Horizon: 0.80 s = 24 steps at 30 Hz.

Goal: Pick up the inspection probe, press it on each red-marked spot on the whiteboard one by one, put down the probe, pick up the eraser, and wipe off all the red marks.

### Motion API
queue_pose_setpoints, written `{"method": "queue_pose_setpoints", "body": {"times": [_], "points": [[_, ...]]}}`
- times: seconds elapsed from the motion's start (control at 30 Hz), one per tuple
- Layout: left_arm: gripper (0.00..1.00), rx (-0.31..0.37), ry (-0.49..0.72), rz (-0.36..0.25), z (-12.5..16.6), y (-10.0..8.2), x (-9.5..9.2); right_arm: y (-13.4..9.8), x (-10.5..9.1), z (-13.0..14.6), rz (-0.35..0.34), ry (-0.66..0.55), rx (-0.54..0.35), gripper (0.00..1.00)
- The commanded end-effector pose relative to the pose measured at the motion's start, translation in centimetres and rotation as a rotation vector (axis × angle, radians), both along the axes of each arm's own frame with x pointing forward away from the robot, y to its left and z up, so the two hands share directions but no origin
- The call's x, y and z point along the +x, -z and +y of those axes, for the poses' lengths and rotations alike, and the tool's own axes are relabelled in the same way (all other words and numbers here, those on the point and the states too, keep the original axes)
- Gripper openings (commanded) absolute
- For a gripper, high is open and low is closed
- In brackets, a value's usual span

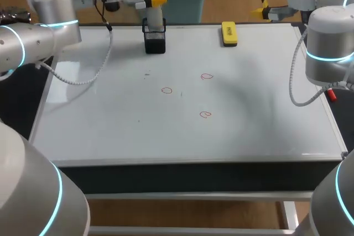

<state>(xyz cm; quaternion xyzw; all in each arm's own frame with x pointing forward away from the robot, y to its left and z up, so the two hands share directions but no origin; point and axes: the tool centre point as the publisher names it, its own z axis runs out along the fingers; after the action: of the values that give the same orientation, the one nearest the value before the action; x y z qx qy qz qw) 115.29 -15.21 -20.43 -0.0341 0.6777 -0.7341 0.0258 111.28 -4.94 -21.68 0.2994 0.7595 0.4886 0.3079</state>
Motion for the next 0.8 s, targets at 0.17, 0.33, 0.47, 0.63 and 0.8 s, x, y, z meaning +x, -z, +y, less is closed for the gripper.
{"method": "queue_pose_setpoints", "body": {"times": [0.17,0.33,0.47,0.63,0.8], "points": [[0.0,0.015,-0.01,0.008,1.4,-3.1,-1.2,0.0,0.0,0.0,0.001,-0.001,0.0,1.0],[0.0,0.011,-0.009,-0.013,2.9,-4.1,-2.3,0.0,0.0,0.0,0.001,-0.001,0.0,1.0],[0.0,0.03,-0.043,-0.015,4.7,-4.1,-3.0,0.0,0.0,0.0,0.001,-0.001,0.0,1.0],[0.0,0.033,-0.098,-0.042,7.2,-3.5,-4.4,0.0,0.0,0.0,0.001,-0.001,0.0,1.0],[0.0,0.036,-0.149,-0.046,9.2,-2.6,-5.6,0.0,0.0,0.0,0.001,-0.001,0.0,1.0]]}}
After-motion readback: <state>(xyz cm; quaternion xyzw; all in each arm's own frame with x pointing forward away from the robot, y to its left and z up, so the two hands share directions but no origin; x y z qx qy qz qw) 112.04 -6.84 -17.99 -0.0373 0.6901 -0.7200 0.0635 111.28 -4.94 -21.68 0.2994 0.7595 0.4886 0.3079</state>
